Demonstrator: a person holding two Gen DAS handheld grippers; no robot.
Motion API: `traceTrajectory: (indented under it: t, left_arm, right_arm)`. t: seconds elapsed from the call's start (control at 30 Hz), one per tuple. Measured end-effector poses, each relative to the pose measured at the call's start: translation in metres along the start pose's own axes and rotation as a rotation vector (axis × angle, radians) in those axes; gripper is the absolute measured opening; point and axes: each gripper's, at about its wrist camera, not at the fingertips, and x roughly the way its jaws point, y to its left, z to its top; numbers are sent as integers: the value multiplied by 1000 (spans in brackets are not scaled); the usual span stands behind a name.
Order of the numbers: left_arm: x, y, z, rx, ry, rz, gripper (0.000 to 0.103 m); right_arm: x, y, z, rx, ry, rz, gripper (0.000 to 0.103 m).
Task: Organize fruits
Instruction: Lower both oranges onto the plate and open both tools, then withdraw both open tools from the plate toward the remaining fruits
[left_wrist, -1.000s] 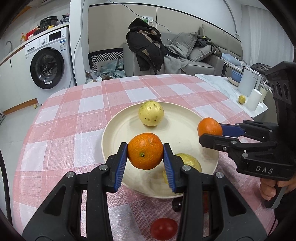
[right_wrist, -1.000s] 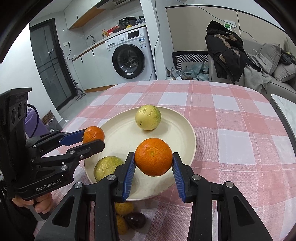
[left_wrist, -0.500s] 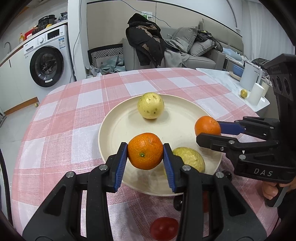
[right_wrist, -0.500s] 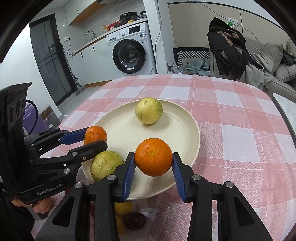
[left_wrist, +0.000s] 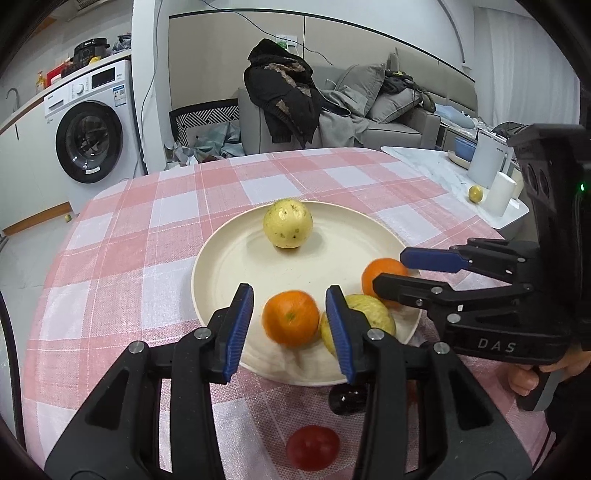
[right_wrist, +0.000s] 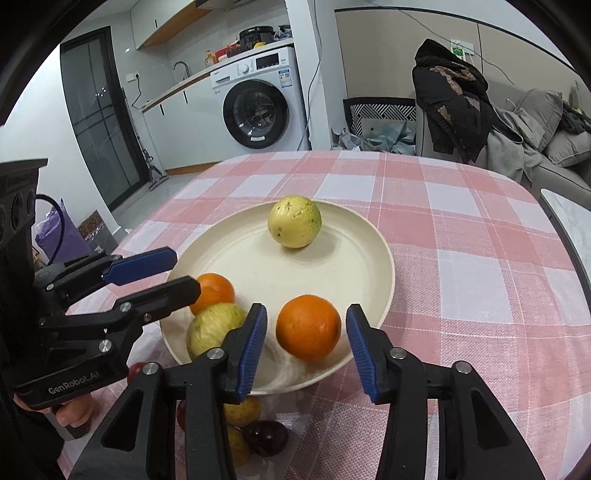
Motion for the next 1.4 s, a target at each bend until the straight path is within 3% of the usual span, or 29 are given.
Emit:
traceTrajectory:
  t: [0.07,0.13,0.2,0.27,0.37,0.5,0.57,1.4]
  left_arm:
    - [-2,-1,-1,5,3,4,41]
    - [-4,-2,-1,7,4,7,43]
    - [-7,-3,-2,8,0,23,60]
    - [-13,-3,-2,7,-23,40,68]
    - [-22,-2,-1,4,-44,55,83]
    - [-34,1,-3,-9,-58,49,92]
    - [-40,2,-6,-15,-64,52,101]
    - [-84,-7,-45,24,-37,47,102]
  right_arm:
    - [-3,-1,1,6,-11,-2,50]
    - [-6,-3,1,15,-20,-9,63]
    - [-8,-5,1,20,-29,-13,70]
    - [-9,-5,1,15,-29,-23,74]
    - [-12,-4,-1,5,-38,-29,89]
    - [-17,-3,-2,-1,-46,-17,103]
    - [-19,-2,-4,-11,-49,-15,103]
    - [-37,9,-30,-79,-10,-42,103]
